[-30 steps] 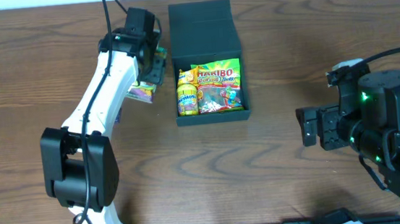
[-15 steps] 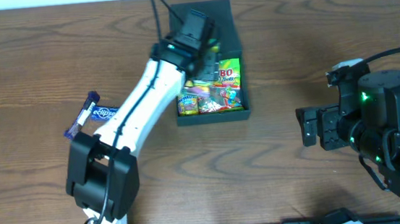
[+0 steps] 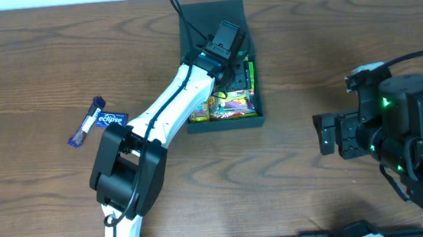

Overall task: Pack container
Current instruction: 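Carry the Pretz box into the black box and release it, then move the left gripper to the blue Eclipse pack and grasp it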

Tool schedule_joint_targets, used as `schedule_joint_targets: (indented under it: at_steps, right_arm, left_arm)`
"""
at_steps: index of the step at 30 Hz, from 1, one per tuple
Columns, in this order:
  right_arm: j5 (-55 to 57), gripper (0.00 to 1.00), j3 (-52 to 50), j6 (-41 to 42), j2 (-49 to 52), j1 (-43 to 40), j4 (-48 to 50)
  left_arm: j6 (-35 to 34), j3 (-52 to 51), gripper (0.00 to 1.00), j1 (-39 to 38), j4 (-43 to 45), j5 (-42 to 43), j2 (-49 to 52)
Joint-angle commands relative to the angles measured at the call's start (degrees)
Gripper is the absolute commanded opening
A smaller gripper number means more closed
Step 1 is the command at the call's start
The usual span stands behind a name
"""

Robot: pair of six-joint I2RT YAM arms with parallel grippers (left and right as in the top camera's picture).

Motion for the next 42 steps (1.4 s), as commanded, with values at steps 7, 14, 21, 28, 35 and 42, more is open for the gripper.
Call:
schedule_joint_targets:
  at_steps: [7, 14, 21, 28, 35, 42]
  right_arm:
    - [0.33, 0.99, -0.04, -0.85, -0.22, -0.52, -0.07]
    - [0.33, 0.99, -0.04, -0.83, -0.22, -0.52, -0.07]
    - [0.33, 0.99, -0.04, -0.83, -0.22, -0.52, -0.07]
    - [0.33, 0.99, -0.04, -0.83, -0.22, -0.52, -0.07]
    - [0.33, 0.99, -0.04, -0.83, -0.22, -0.52, -0.09]
    - [0.33, 0.99, -0.04, -0.83, -0.22, -0.52, -0.07]
  left_arm:
    - [-2.34, 1.51, 0.75, -2.6, -0.13, 1.44, -0.2]
    - [-2.34, 1.51, 0.94, -2.6, -0.13, -0.22, -0.22]
    - [-2.29, 4.13, 0.92, -1.64, -2.25, -3.85, -0.74]
    - [-0.81, 14.99, 0.92, 1.03, -15.63, -19.43, -2.05]
    - [-9.05, 19.28, 0.92, 9.81, -31.74, -21.51, -3.91]
    - [-21.18, 19.26, 0.91, 19.93, -42.49, -21.51, -4.0]
